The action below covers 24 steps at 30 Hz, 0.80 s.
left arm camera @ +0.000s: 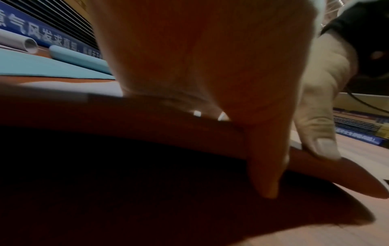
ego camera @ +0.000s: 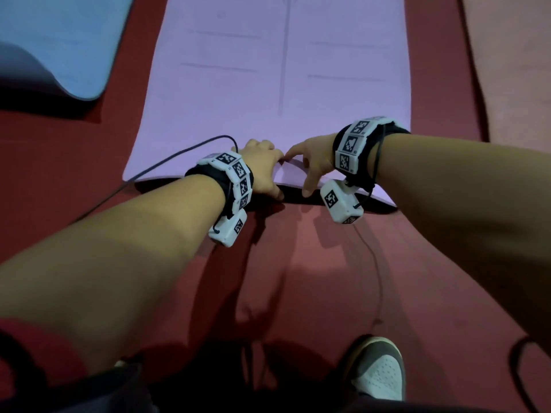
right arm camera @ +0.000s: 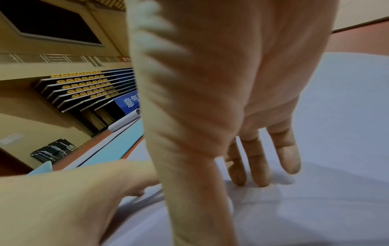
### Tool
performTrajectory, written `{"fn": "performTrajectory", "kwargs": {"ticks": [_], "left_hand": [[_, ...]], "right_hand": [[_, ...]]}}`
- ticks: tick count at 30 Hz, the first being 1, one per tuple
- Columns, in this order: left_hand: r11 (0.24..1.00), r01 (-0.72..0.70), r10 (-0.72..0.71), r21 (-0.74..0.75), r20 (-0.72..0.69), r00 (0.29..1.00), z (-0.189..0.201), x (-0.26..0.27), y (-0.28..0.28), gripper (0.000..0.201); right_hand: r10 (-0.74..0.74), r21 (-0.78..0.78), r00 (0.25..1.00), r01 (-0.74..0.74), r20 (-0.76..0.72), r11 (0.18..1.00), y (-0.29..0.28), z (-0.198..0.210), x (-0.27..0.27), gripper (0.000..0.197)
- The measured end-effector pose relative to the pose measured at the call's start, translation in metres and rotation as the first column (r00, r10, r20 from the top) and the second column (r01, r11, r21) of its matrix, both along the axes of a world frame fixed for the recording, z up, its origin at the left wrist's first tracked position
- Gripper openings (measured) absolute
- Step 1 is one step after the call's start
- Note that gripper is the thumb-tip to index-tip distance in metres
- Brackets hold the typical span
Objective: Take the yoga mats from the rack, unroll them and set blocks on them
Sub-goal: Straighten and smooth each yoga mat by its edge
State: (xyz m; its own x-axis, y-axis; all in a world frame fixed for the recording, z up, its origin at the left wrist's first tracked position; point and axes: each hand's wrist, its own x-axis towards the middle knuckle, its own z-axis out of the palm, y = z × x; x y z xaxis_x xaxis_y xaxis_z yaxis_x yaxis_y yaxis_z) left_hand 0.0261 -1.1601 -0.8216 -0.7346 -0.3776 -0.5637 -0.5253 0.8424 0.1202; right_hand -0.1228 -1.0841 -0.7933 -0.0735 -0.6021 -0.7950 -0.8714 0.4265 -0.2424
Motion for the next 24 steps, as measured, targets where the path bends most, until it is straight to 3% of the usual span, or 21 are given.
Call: {"fn": "performTrajectory", "kwargs": {"ticks": [3,5,8,11,13,19,24], "left_hand": [[0.996,0.028,-0.03,-0.079,-0.018,0.999,-0.002,-0.02,0.024,0.056],[0.991,0.07,-0.072,-0.117,-0.009,0.997,-0.004,-0.03,0.033,0.047],[0.993,0.075,-0.082,-0.095,-0.071,0.994,-0.003,-0.036,0.027,0.044],[0.996,0.015,-0.033,-0.088,-0.202,0.979,0.002,-0.039,0.021,0.035],[0.995,-0.028,0.002,-0.097,-0.257,0.966,0.006,-0.04,0.022,0.033],[0.966,-0.158,0.065,-0.207,-0.395,0.916,0.018,-0.039,0.019,0.037],[0.957,-0.152,0.051,-0.246,-0.375,0.926,0.016,-0.04,0.018,0.033]], "right_hand": [[0.003,-0.025,1.0,-0.004,-0.023,1.0,0.013,-0.003,-0.012,0.092],[0.03,-0.017,0.996,-0.032,-0.088,0.999,0.021,-0.005,-0.02,0.095],[0.1,-0.06,0.97,-0.116,-0.221,0.991,0.036,-0.015,-0.028,0.094],[0.03,-0.24,0.975,-0.083,-0.219,0.967,0.042,-0.015,-0.031,0.054],[-0.019,-0.344,0.972,-0.064,-0.234,0.937,0.038,-0.007,-0.033,0.042],[-0.061,-0.601,0.88,-0.269,-0.471,0.753,0.035,-0.001,-0.027,0.03],[-0.084,-0.638,0.871,-0.286,-0.484,0.715,0.034,-0.005,-0.025,0.025]]}}
